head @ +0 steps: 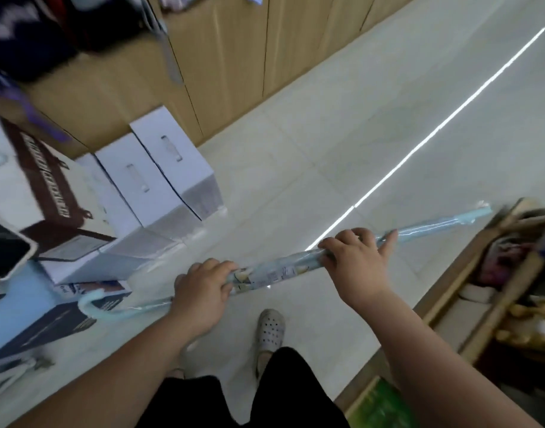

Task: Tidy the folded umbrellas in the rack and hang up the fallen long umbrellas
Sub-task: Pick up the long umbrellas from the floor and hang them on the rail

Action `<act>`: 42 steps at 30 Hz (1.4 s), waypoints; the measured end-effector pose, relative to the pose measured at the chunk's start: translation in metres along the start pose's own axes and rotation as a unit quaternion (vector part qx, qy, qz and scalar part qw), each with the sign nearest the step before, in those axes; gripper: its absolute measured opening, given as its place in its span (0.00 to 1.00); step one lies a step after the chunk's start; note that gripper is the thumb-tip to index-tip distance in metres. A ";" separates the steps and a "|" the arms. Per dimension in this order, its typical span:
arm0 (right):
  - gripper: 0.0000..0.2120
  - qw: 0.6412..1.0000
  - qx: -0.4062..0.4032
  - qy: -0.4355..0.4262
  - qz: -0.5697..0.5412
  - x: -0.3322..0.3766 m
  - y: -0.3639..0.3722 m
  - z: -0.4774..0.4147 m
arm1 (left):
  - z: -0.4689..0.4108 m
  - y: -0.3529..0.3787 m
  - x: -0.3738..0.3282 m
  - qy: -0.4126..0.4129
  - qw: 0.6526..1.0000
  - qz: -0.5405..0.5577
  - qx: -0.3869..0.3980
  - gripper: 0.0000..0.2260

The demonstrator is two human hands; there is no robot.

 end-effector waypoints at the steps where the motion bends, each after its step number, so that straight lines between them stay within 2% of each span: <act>1: 0.08 0.999 -0.024 -0.020 -0.016 -0.004 -0.018 0.007 | 0.012 -0.018 -0.012 0.004 1.000 -0.006 -0.023 0.15; 6: 0.08 0.983 -0.139 -0.110 -0.055 -0.001 -0.087 0.038 | 0.061 -0.101 -0.041 0.039 0.992 -0.014 -0.123 0.15; 11: 0.16 0.969 -0.164 -0.131 -0.127 0.032 -0.116 0.069 | 0.103 -0.167 -0.039 0.048 0.972 -0.038 -0.226 0.12; 13: 0.15 0.964 -0.172 -0.120 -0.167 0.050 -0.116 0.086 | 0.123 -0.186 -0.038 0.051 0.952 -0.084 -0.291 0.11; 15: 0.14 0.958 -0.177 -0.102 -0.203 0.071 -0.113 0.103 | 0.150 -0.201 -0.036 0.044 0.920 -0.122 -0.370 0.13; 18: 0.07 0.947 -0.164 -0.069 -0.268 0.109 -0.109 0.132 | 0.200 -0.215 -0.032 0.018 0.869 -0.122 -0.479 0.13; 20: 0.05 0.939 -0.150 -0.066 -0.301 0.140 -0.109 0.155 | 0.236 -0.219 -0.028 -0.020 0.861 -0.030 -0.507 0.10; 22: 0.05 0.931 -0.136 -0.081 -0.327 0.179 -0.110 0.185 | 0.270 -0.220 -0.021 -0.078 0.851 0.152 -0.497 0.09; 25: 0.05 0.916 -0.117 -0.118 -0.365 0.244 -0.110 0.245 | 0.322 -0.222 -0.008 -0.155 0.782 0.410 -0.444 0.08; 28: 0.04 0.902 -0.104 -0.168 -0.385 0.309 -0.106 0.316 | 0.373 -0.228 0.008 -0.131 0.699 0.539 -0.451 0.09; 31: 0.06 0.890 -0.083 -0.226 -0.387 0.364 -0.098 0.381 | 0.424 -0.240 0.032 -0.121 0.601 0.588 -0.528 0.08; 33: 0.07 0.882 -0.061 -0.261 -0.387 0.392 -0.096 0.412 | 0.457 -0.247 0.050 -0.127 0.567 0.580 -0.571 0.08; 35: 0.07 0.862 -0.006 -0.307 -0.403 0.412 -0.096 0.435 | 0.486 -0.252 0.068 -0.121 0.558 0.566 -0.595 0.07; 37: 0.11 0.837 0.052 -0.366 -0.403 0.428 -0.097 0.451 | 0.512 -0.258 0.088 -0.109 0.550 0.554 -0.615 0.06; 42: 0.23 0.810 0.165 -0.479 -0.296 0.467 -0.109 0.461 | 0.548 -0.293 0.128 -0.069 0.541 0.526 -0.652 0.10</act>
Point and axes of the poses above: each hand's wrist, its own z-axis away from the middle knuckle, its own y-axis out of the palm, x = y × z, the point moved 1 cm from there along -z, towards the middle knuckle, and after that the axes turned 14 degrees about y, right-handed, at the moved point
